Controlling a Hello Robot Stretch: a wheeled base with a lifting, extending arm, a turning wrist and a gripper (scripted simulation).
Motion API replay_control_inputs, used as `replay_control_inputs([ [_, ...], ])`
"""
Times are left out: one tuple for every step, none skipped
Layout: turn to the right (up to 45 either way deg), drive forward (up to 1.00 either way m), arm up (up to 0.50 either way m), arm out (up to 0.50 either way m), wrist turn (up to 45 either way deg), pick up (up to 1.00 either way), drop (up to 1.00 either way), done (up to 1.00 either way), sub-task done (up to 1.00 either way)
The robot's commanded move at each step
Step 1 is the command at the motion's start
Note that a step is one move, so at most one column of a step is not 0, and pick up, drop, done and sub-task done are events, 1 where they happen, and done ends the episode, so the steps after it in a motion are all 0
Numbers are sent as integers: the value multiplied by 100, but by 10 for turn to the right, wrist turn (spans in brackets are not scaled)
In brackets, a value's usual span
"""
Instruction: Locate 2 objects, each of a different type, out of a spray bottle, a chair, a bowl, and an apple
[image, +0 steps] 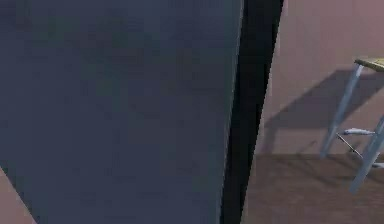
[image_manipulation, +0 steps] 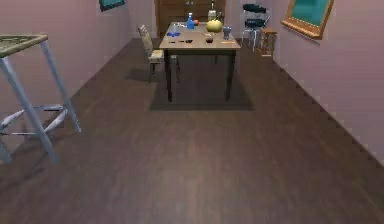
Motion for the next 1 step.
replay_control_inputs([
  [450,0,0,0,0,0,0,0,0],
])
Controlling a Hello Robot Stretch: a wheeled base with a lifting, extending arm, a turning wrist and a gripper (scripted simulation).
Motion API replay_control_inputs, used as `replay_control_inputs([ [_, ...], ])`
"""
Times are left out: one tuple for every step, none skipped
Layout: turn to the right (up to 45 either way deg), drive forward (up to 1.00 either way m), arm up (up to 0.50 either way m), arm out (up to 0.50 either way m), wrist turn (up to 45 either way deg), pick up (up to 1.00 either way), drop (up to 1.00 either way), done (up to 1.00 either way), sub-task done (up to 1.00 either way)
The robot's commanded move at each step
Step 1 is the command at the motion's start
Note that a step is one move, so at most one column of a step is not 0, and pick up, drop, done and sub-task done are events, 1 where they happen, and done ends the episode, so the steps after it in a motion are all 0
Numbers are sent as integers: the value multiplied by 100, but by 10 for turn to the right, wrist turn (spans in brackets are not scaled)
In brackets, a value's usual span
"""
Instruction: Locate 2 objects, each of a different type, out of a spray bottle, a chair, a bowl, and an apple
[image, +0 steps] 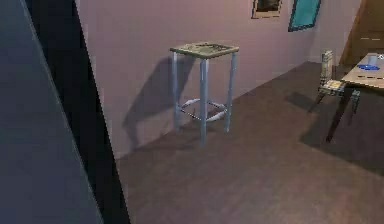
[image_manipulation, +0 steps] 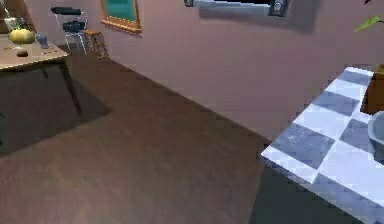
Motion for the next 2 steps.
replay_control_inputs([
  [450,0,0,0,0,0,0,0,0],
  [180,0,0,0,0,0,0,0,0],
])
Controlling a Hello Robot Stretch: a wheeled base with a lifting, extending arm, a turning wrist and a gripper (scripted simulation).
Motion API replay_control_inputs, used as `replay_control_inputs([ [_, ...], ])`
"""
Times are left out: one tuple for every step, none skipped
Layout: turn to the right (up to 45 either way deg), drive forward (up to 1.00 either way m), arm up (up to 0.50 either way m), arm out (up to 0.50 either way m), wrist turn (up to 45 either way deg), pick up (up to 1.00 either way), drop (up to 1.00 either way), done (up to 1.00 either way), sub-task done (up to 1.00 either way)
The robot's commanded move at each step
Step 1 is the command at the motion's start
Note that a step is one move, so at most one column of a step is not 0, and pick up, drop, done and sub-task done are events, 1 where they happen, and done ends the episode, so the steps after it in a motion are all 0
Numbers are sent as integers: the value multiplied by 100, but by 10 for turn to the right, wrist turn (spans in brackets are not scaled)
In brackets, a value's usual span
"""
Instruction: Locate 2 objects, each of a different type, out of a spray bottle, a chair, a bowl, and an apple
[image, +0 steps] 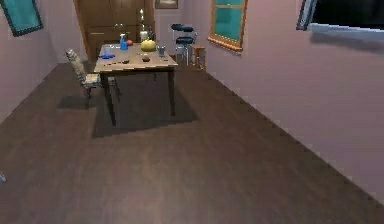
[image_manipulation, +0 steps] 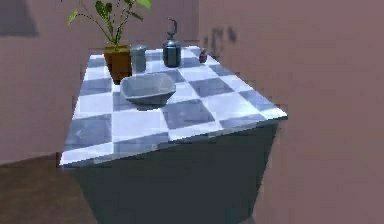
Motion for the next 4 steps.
replay_control_inputs([
  [0,45,0,0,0,0,0,0,0],
  [450,0,0,0,0,0,0,0,0],
  [450,0,0,0,0,0,0,0,0],
  [180,0,0,0,0,0,0,0,0],
])
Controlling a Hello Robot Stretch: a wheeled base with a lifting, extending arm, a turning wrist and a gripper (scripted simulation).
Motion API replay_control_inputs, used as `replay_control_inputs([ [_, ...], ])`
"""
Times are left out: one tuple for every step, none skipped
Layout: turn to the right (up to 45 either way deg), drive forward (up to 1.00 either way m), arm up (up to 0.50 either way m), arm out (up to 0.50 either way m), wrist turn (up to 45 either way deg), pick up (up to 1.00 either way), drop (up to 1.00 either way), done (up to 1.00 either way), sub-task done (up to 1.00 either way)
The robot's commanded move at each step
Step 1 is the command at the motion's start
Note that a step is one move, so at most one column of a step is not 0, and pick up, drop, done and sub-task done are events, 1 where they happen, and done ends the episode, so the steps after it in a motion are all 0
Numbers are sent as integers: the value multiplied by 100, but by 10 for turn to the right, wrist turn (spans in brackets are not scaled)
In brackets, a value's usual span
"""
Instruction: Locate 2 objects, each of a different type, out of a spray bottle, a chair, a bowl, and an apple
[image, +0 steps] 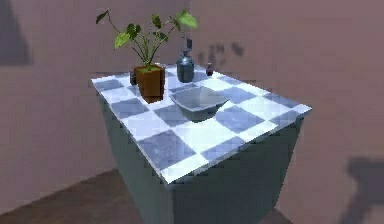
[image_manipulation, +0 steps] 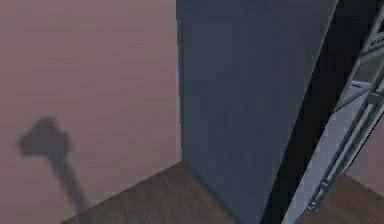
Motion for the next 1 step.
replay_control_inputs([
  [0,0,0,0,0,0,0,0,100],
])
